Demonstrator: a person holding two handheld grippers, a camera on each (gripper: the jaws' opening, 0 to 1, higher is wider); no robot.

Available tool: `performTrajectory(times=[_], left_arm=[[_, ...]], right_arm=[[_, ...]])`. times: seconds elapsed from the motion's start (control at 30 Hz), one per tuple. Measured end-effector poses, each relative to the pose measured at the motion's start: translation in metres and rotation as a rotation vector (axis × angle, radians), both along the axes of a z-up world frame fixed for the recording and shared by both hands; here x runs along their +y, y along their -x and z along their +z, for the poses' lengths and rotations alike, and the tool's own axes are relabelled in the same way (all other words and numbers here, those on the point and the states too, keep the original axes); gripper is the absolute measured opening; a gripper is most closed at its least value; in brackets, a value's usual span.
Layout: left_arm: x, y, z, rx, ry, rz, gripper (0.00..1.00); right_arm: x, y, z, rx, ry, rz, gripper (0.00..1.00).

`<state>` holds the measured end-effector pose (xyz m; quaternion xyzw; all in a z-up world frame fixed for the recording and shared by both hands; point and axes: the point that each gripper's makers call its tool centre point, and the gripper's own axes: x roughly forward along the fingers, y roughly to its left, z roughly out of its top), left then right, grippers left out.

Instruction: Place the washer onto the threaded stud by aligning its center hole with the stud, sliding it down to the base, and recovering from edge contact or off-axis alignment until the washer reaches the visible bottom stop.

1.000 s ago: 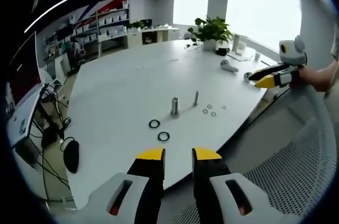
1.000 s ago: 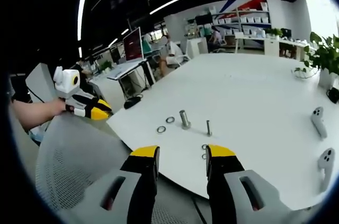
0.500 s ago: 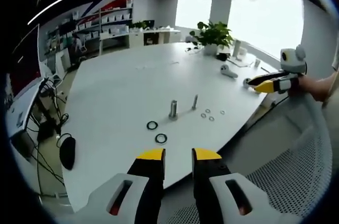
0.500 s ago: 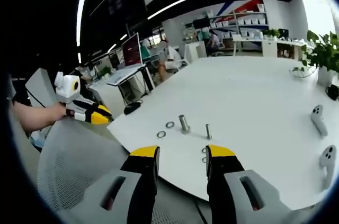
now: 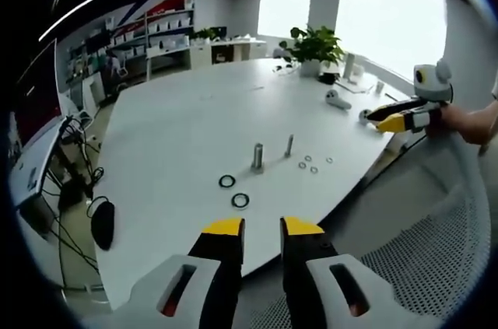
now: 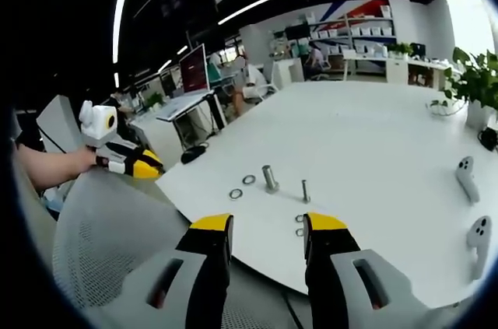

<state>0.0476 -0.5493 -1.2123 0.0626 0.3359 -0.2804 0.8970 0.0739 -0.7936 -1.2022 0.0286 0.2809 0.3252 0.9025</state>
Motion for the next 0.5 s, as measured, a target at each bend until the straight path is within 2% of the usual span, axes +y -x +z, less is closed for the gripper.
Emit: performTrajectory(times=[0.2, 0.37, 0.5], left_arm=[[-0.0049, 0.0055, -0.0097, 0.047, -0.02, -0.034, 0.18], [-0.0008, 0.0005, -0.0021, 0.011, -0.009, -0.007, 0.19], [-0.0045, 0.0052, -0.0107, 0.045, -0.067, -0.049, 0.19]], right_arm=[[-0.0027, -0.0015, 0.0005, -0.002, -0.002, -0.021, 0.38], [-0.0052, -0.0027, 0.0005, 0.002, -0.012, -0.036, 0.38], [-0.0054, -0.0019, -0.0003, 0.006, -0.017, -0.038, 0.38]])
